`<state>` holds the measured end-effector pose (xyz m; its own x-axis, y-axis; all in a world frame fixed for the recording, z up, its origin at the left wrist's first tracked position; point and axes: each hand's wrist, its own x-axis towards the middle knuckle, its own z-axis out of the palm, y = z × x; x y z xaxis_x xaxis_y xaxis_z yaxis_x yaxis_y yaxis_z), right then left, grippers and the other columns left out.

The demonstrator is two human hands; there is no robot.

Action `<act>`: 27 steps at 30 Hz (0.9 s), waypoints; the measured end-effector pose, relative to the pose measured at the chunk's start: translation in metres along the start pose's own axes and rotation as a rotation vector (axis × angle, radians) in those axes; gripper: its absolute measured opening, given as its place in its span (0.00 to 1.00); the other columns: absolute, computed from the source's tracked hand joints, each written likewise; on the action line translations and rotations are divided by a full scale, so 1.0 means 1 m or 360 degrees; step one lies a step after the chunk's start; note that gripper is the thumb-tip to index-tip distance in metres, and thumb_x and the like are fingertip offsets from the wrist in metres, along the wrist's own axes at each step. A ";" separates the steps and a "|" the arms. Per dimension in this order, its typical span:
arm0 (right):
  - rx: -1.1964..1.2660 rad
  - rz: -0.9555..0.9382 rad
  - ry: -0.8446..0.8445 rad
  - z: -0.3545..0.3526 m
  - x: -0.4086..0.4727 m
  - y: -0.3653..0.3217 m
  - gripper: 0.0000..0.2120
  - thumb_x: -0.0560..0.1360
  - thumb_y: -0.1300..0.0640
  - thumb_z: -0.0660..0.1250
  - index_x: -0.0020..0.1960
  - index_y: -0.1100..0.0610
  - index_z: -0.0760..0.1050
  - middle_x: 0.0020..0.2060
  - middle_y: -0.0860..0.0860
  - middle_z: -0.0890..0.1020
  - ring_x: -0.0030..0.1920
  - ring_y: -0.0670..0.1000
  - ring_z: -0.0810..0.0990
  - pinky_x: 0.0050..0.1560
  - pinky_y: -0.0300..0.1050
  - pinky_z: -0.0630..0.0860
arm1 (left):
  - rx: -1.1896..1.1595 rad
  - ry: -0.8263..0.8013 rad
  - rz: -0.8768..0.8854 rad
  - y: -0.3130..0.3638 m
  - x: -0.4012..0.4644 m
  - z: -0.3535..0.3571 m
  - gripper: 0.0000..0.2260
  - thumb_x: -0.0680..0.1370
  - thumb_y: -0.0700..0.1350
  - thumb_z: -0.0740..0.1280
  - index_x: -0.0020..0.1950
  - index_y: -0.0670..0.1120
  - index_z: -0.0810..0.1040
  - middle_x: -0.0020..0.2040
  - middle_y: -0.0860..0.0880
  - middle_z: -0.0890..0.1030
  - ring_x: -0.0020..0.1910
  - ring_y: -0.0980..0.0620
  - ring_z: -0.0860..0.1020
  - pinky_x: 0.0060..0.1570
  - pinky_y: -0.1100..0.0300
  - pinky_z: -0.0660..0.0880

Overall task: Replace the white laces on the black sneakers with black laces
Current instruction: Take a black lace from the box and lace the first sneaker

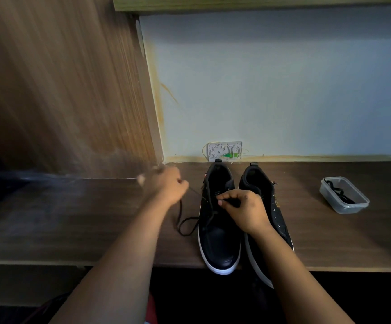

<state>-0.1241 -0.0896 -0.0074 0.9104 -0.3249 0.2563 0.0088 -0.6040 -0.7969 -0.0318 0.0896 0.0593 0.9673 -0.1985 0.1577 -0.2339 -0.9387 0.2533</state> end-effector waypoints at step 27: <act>0.0091 0.0009 -0.0050 -0.007 0.004 0.002 0.07 0.74 0.58 0.72 0.51 0.52 0.83 0.43 0.42 0.84 0.45 0.37 0.81 0.49 0.27 0.73 | -0.0175 -0.0433 0.0300 0.013 0.001 0.031 0.07 0.77 0.47 0.64 0.44 0.49 0.80 0.47 0.55 0.82 0.50 0.50 0.78 0.59 0.51 0.69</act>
<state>-0.1231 -0.0972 -0.0043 0.9231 -0.3045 0.2349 0.0264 -0.5593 -0.8286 -0.0311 0.0684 0.0333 0.8931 -0.4475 -0.0451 -0.4060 -0.8453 0.3474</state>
